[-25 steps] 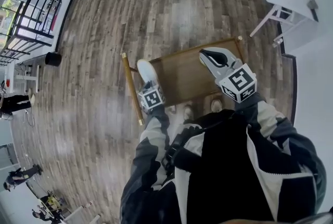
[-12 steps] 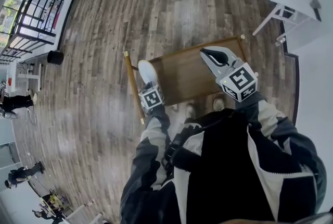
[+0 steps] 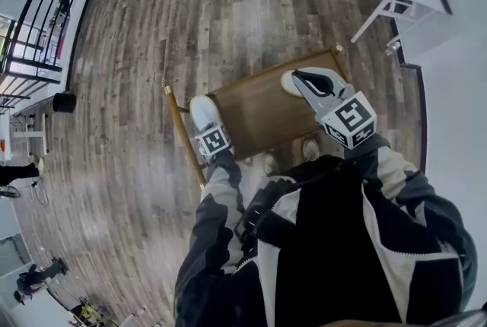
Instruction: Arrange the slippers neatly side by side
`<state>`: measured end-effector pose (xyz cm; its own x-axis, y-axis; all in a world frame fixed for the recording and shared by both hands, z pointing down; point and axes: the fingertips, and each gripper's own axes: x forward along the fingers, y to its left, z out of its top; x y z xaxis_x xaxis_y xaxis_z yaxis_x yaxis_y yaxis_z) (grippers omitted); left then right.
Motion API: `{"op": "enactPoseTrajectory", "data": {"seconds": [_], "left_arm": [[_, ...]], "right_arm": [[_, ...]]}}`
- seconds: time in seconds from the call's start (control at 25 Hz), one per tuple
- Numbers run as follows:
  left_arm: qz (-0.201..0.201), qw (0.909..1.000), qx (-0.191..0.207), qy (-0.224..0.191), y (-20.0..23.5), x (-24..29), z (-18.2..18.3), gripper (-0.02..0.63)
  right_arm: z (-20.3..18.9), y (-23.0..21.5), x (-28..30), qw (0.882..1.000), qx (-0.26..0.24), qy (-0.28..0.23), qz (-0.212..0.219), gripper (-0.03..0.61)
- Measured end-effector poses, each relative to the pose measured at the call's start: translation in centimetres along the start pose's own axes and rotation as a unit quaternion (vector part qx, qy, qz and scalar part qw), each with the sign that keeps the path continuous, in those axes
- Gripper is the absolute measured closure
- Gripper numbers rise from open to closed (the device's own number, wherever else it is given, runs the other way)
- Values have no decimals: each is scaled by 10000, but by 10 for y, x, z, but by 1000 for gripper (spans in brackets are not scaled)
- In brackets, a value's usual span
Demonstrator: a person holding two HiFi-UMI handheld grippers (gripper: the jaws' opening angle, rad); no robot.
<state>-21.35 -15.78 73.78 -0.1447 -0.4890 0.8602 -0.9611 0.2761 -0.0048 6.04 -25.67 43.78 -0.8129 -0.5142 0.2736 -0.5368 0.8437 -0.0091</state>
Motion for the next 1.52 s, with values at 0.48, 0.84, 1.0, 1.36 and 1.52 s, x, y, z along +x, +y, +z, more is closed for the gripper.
{"op": "enactPoseTrajectory", "data": {"seconds": [0.48,0.84,1.0,1.36,1.52], "left_arm": [[-224,9995,-172,170,-6,33,-8,578],[-287,9991,-224,226,-10,23,-9,460],[-358,9989,-313,-3,-11,9,-3,397],[-739,9836,-467,-1580,-21,-84,74,400],[-1022,9563,-87,-2736,-37,-153,132,458]], "right_arm": [[-7,-15,-13,9993,22,146,-347,568],[0,-6,-9,9999,8,-54,-97,567],[2,-1,-1,9999,48,-79,40,566],[8,18,18,9991,-2,-174,400,566],[12,25,23,9985,0,-223,491,566]]}}
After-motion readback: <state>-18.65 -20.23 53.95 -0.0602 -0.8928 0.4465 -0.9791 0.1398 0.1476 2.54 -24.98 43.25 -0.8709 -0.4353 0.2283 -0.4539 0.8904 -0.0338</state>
